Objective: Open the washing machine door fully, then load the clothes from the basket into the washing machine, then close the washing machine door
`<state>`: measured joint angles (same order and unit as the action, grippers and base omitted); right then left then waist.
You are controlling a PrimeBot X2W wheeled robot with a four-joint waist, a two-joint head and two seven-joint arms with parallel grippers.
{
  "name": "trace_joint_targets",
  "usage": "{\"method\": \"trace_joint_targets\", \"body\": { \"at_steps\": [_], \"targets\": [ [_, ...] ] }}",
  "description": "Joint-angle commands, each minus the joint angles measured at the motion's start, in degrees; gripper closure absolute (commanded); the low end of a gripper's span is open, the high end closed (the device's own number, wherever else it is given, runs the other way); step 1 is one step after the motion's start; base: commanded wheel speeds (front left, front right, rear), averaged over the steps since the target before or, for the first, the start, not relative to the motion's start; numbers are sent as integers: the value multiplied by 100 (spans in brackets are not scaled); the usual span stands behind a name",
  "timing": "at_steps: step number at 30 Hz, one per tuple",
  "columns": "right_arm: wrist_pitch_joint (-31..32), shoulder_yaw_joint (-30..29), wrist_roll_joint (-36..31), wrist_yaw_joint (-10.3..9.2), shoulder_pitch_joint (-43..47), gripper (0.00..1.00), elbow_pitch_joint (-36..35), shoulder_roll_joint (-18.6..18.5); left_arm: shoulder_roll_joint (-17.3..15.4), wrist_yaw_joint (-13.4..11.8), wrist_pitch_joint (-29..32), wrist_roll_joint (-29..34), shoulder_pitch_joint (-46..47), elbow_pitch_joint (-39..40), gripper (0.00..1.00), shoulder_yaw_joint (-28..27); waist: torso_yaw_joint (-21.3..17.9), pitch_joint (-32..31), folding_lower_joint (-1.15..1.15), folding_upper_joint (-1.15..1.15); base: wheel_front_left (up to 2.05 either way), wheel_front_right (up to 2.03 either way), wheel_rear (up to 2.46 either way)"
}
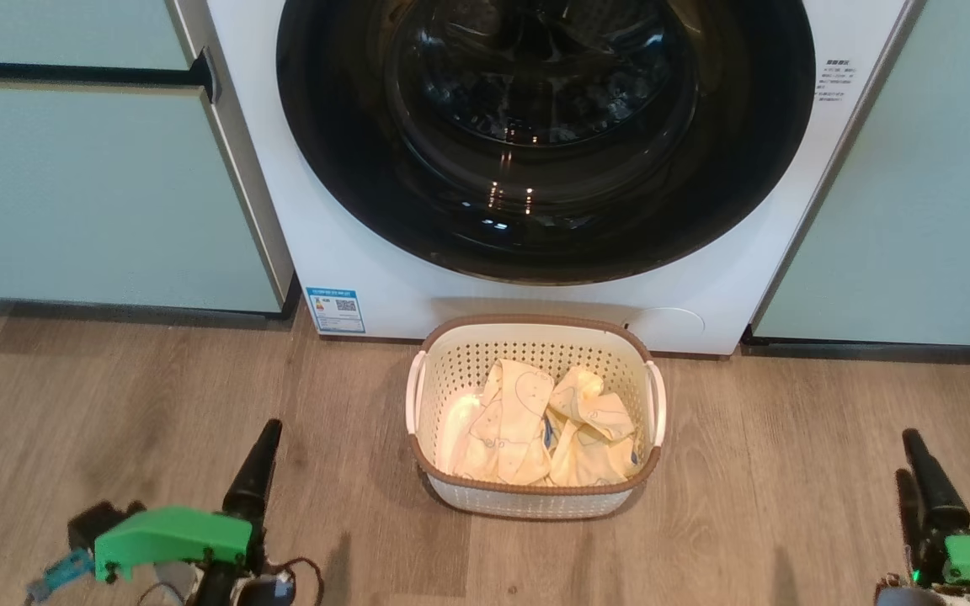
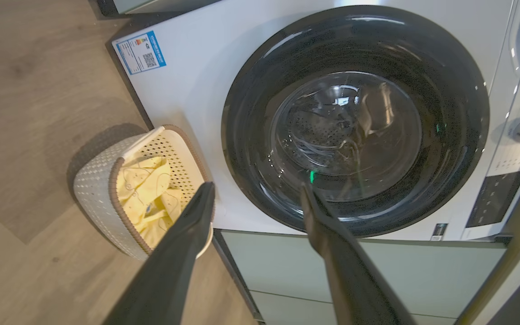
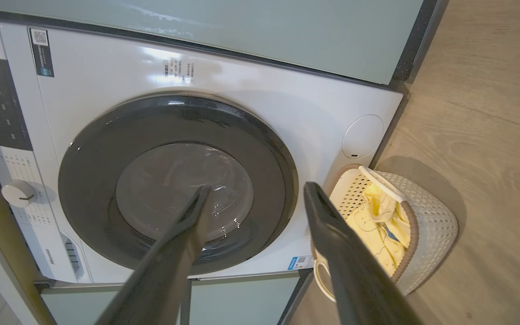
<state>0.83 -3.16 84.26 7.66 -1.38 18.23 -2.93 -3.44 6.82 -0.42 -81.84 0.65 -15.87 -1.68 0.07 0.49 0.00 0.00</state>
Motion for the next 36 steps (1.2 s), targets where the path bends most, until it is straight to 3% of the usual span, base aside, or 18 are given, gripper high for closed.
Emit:
{"method": "trace_joint_targets", "body": {
  "at_steps": [1, 17, 29, 36],
  "targets": [
    [-100, 84, -262, -6, -375, 0, -140, -193, -178, -40, -64, 358, 367, 204, 0, -61, 1, 8, 0, 0, 0, 0, 0],
    [-450, -78, -2855, -8, -559, 0, 20, -149, -205, -227, -337, 2945, 400, 601, 0, 21, 4, 72, 0, 0, 0, 0, 0],
    [-638, -153, -4482, -10, -526, 0, -198, -32, -290, -333, -522, 4017, 394, 738, 0, 191, -2, 94, 0, 0, 0, 0, 0],
    [-757, -102, -5098, -11, -489, 0, -270, 22, -327, -330, -640, 4499, 378, 759, 0, 270, -10, 77, 0, 0, 0, 0, 0]
  ]
}}
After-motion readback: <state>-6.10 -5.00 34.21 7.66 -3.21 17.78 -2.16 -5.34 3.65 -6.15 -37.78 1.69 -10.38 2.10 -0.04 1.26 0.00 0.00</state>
